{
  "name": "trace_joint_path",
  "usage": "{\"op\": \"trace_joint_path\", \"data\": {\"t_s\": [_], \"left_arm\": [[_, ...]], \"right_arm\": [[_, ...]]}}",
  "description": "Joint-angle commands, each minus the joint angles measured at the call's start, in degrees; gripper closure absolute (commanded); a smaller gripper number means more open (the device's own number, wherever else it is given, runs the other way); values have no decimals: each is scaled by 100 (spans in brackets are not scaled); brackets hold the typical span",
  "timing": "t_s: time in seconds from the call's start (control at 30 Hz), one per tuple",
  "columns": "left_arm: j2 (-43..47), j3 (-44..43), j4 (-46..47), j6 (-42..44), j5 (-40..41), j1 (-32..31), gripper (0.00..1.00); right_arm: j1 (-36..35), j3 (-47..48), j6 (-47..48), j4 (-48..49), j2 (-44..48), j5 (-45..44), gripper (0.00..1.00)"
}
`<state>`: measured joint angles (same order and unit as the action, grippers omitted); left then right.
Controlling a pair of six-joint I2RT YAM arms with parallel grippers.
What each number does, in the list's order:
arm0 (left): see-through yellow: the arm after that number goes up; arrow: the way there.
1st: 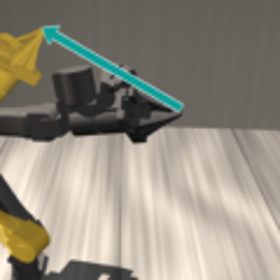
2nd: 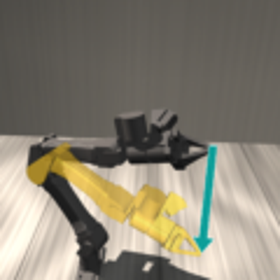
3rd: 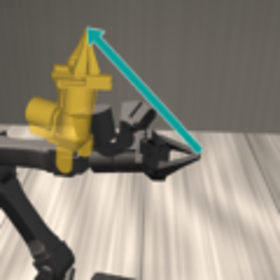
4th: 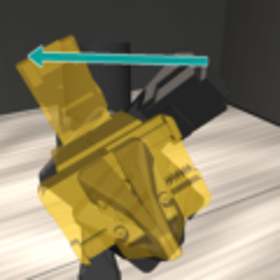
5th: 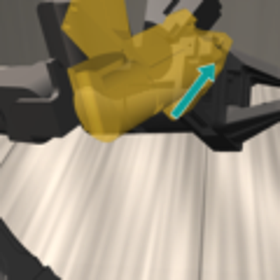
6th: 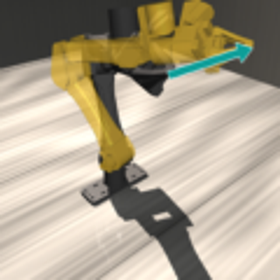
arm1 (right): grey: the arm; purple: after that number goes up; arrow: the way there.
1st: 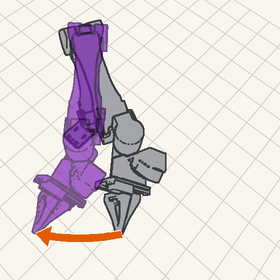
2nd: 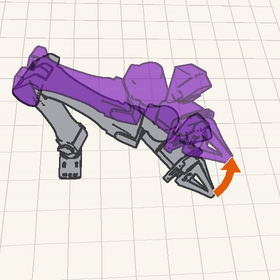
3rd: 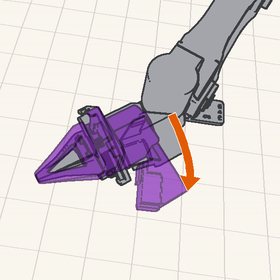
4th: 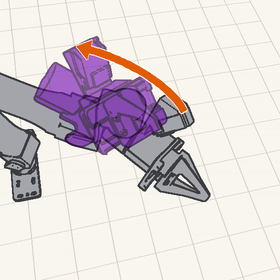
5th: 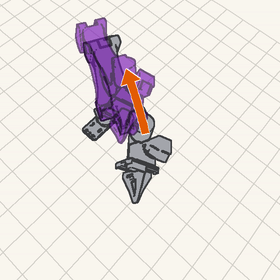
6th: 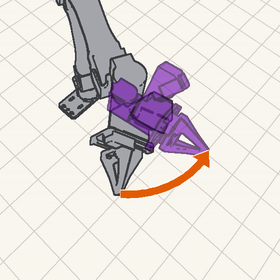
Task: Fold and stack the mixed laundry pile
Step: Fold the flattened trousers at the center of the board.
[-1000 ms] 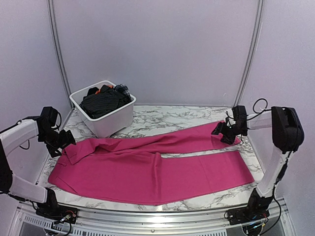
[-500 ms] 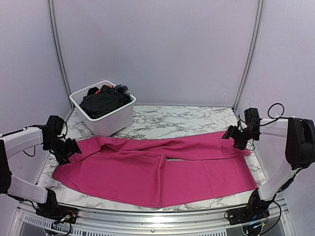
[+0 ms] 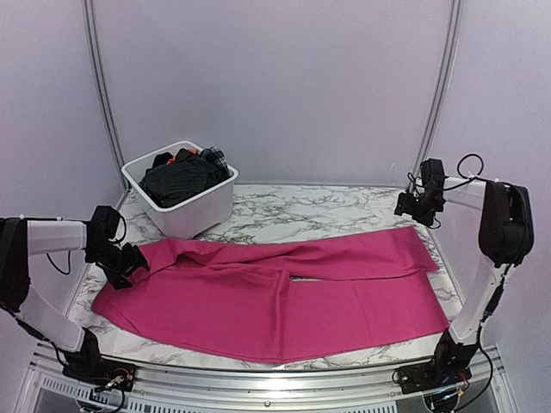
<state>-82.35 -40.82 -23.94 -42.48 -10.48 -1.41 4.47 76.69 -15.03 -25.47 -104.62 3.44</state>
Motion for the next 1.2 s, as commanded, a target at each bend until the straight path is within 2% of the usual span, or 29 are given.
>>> {"op": "trace_joint_path", "data": {"t_s": [0.0, 0.33, 0.6, 0.77, 0.9, 0.97, 1.0, 1.03, 1.17], "left_arm": [[-275, -206, 136, -92, 10, 0, 24], [-590, -320, 122, -194, 72, -19, 25], [-657, -484, 44, -293, 259, -52, 27], [-585, -530, -52, -305, 305, -57, 24], [-456, -536, -175, -305, 385, -54, 23], [-365, -551, -253, -296, 439, -55, 23], [-313, -569, -308, -283, 475, -46, 23], [-271, -585, -351, -281, 519, -42, 23], [-180, -596, -418, -283, 525, -37, 24]], "right_arm": [[10, 705, 530, -411, -628, -672, 20], [11, 1864, 742, -871, -1773, -1496, 30], [10, 1899, 742, -1036, -2160, -1493, 43], [10, 1759, 700, -968, -2207, -1401, 56], [10, 1807, 712, -959, -2263, -1447, 74], [16, 1850, 731, -977, -2256, -1465, 86], [17, 1870, 729, -987, -2249, -1479, 96], [15, 1890, 729, -994, -2229, -1481, 100], [15, 1968, 686, -1024, -2127, -1425, 100]]}}
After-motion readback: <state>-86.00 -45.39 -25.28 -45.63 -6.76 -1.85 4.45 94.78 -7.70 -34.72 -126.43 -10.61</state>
